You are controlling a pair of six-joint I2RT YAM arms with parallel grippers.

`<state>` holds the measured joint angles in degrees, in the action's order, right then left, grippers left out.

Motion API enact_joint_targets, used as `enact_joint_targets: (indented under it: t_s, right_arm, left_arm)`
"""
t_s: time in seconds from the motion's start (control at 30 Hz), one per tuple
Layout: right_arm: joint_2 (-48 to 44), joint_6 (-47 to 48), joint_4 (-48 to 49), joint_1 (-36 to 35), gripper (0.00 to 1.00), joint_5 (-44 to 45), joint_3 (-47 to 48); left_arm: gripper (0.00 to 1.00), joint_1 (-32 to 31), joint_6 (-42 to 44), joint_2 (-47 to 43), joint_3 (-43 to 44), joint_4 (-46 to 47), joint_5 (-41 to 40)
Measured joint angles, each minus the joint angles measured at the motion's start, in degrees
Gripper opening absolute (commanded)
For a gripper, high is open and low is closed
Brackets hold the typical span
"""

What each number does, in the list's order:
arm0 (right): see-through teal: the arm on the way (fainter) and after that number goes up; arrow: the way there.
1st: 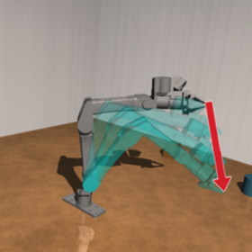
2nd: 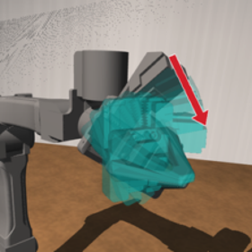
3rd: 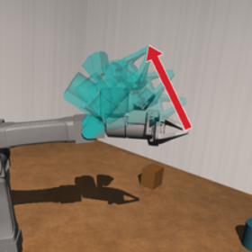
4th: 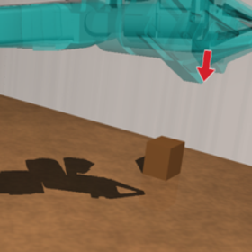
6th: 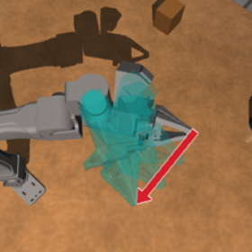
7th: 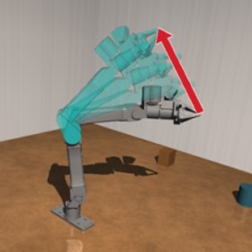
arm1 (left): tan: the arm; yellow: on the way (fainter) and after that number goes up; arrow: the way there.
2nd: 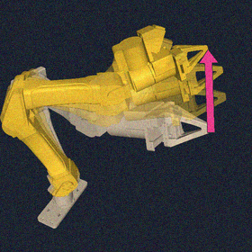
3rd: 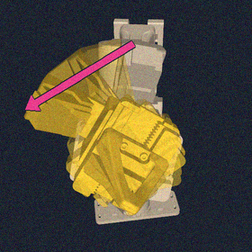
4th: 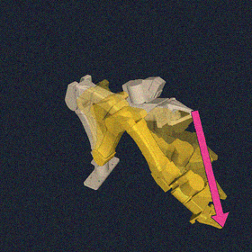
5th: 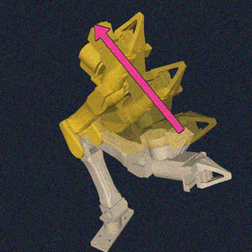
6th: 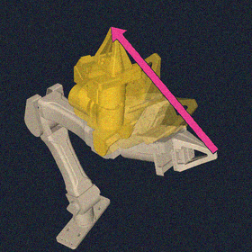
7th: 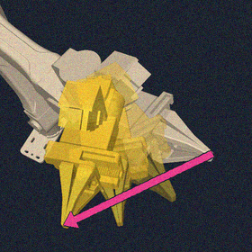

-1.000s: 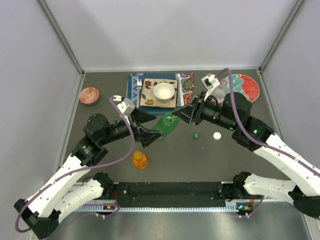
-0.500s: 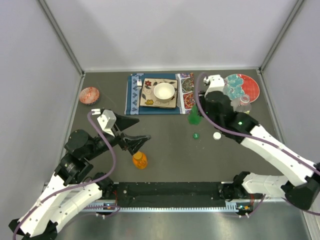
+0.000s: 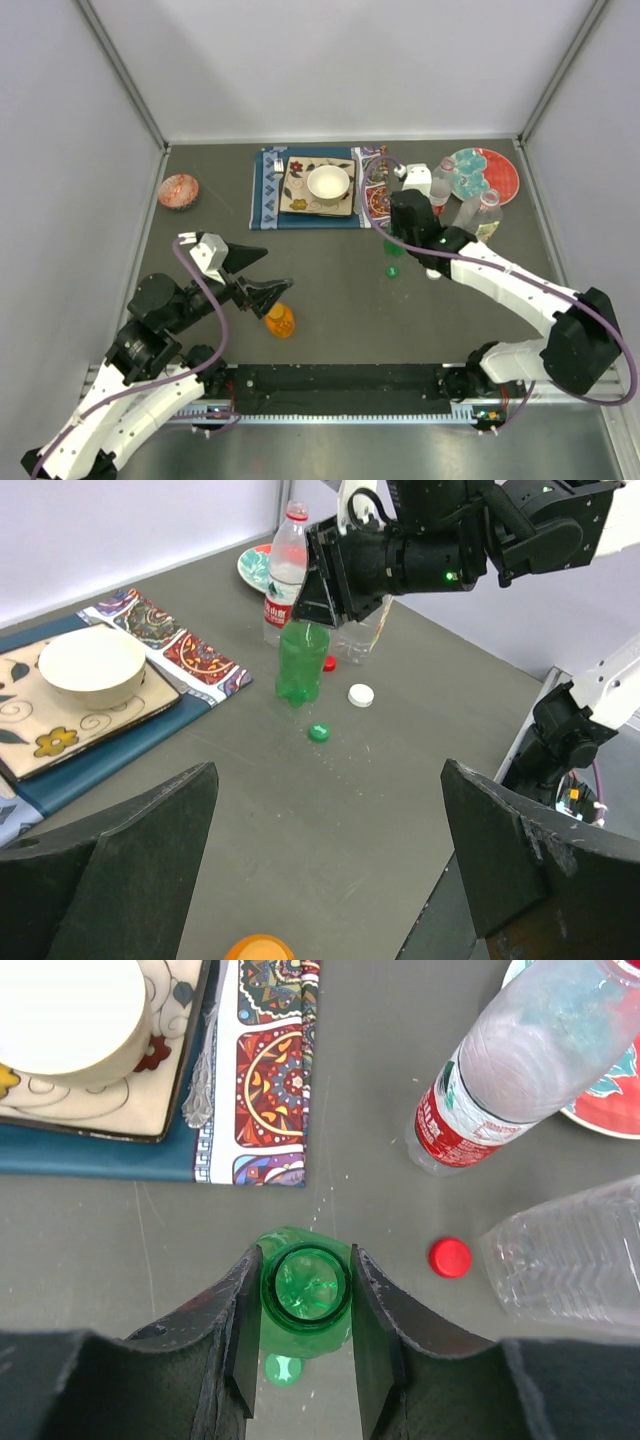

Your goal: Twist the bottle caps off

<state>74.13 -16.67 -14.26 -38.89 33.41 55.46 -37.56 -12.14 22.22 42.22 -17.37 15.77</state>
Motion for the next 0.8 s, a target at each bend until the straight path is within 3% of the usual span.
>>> enact_joint_targets:
  t_s: [0.47,0.53,0.57,0.67,0.8]
  right_arm:
    - [6.1,-0.4,7.7,1.9,0.01,0.8,-2.6]
    - [6.1,-0.5,7.8,1.9,0.11,0.8,-2.7]
    - [6.1,-0.5,8.0,1.9,0.21,0.8,-2.8]
    - [6.1,-1.0,8.4,1.9,0.39,1.0,-3.0]
    - [5.5,-2.0,8.5,1.9,0.47,0.9,-3.6]
  left_arm:
    - [0.99,0.0,0.3,-0.5,-1.6,-0.9,-1.2]
    - [0.99,0.0,0.3,-0.4,-1.6,-0.9,-1.2]
    - [0.99,0.0,0.3,-0.4,-1.6,-0.9,-1.2]
    - [0.99,0.0,0.3,-0.1,-1.6,-0.8,-1.2]
    - [0.99,0.0,0.3,0.7,-1.6,-0.8,-1.1]
